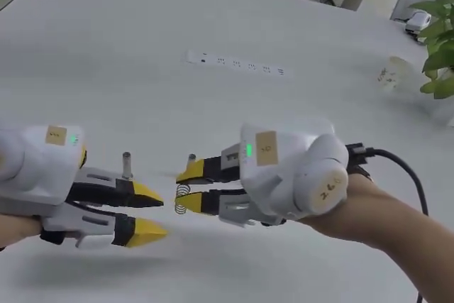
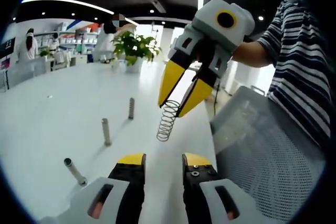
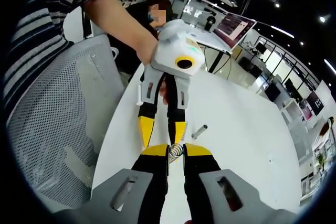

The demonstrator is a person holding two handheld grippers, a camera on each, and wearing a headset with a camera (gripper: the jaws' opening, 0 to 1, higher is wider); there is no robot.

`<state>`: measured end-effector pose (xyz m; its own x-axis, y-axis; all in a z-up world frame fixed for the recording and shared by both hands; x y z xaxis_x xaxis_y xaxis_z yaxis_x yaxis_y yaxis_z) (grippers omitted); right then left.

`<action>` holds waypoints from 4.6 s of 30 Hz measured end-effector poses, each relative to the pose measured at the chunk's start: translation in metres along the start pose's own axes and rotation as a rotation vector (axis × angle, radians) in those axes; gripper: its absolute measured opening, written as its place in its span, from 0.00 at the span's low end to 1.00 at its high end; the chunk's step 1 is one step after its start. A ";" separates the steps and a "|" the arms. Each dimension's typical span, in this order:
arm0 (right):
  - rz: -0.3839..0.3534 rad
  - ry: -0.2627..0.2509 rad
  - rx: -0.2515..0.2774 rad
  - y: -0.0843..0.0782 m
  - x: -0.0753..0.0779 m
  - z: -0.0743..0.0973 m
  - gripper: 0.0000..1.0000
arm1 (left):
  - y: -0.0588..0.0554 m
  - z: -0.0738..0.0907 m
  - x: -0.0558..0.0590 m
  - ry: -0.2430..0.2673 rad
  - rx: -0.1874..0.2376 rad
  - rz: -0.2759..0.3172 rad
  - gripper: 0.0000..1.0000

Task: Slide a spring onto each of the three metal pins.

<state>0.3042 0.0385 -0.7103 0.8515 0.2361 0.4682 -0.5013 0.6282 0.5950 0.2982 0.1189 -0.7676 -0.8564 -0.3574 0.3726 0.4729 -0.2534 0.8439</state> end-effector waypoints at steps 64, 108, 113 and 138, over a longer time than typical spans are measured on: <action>-0.136 -0.212 -0.083 -0.047 0.056 0.000 0.08 | -0.019 0.063 -0.034 0.268 0.105 0.101 0.98; -0.233 -0.119 -0.174 -0.094 0.051 -0.053 0.08 | -0.027 0.073 -0.034 0.290 0.105 0.130 0.92; -0.234 -0.113 -0.179 -0.096 0.047 -0.057 0.08 | -0.026 0.073 -0.034 0.289 0.108 0.131 0.92; -0.405 -0.159 -0.068 -0.080 0.049 -0.048 0.20 | -0.026 0.076 -0.035 0.290 0.116 0.140 0.89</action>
<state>0.3932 0.0353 -0.7665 0.9404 -0.1532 0.3036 -0.1158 0.6952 0.7095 0.2999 0.2066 -0.7732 -0.6827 -0.6263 0.3764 0.5405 -0.0861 0.8370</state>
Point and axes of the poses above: the centre of the closed fingertips' face, and the gripper's own axes: z roughly backward along the fingers, x roughly to its right, y roughly out of its top, the point moved 5 cm from there along z, roughly backward along the fingers, and after that the axes turned 12 degrees about z, right-handed, at the moved point
